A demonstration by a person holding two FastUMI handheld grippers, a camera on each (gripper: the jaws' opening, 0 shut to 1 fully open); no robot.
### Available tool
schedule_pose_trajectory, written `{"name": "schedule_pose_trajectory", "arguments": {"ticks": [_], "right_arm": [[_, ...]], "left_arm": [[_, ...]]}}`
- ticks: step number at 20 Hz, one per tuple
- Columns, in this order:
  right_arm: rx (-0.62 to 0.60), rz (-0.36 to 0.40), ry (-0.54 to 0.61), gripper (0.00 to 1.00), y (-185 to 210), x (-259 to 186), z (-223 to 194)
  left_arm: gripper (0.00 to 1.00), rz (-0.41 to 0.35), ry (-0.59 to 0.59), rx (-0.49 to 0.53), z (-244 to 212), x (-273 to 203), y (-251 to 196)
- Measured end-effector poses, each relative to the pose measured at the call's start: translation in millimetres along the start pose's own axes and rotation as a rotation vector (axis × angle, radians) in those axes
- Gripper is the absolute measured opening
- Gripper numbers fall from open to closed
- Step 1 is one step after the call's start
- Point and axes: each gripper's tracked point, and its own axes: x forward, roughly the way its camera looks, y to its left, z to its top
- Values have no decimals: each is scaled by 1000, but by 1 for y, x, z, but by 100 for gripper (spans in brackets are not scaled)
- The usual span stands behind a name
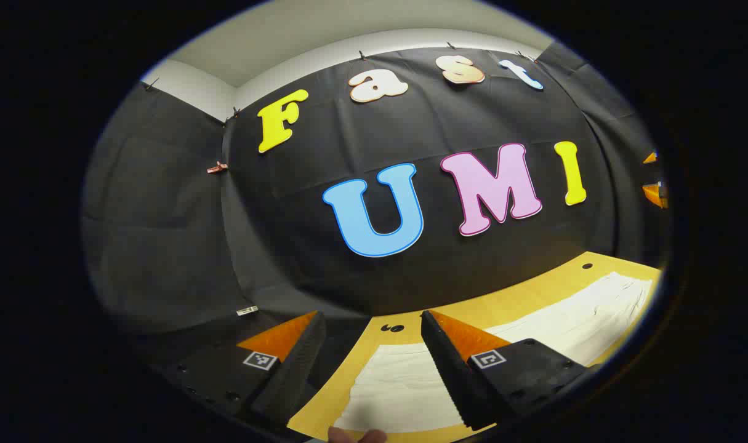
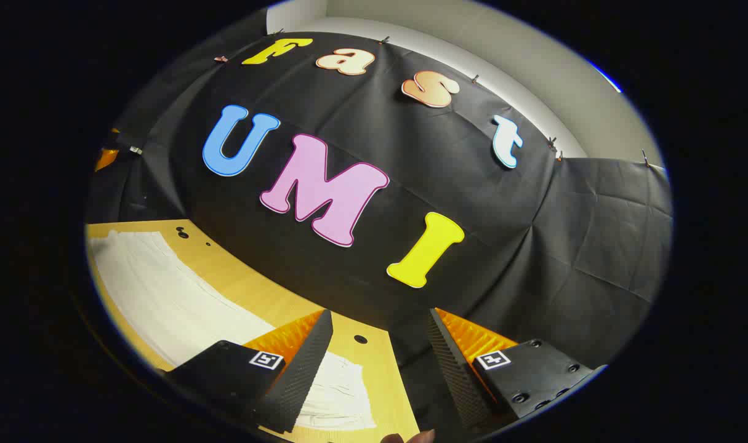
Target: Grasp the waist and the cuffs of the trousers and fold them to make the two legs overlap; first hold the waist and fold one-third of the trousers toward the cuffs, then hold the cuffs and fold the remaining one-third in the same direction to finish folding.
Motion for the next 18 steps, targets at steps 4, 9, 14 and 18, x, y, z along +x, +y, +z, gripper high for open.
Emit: {"name": "schedule_pose_trajectory", "arguments": {"ticks": [4,9,14,18], "right_arm": [[-20,18,6,97,2,0,-3],[-52,30,19,97,-2,2,-9],[-98,48,34,97,-3,-4,-17],[-271,133,41,97,7,-8,-42]], "left_arm": [[98,-30,-6,55,-6,1,-4],[98,-85,-9,154,-16,2,-8],[98,-92,21,201,-35,1,-7],[98,-171,24,369,-62,-1,-11]]}}
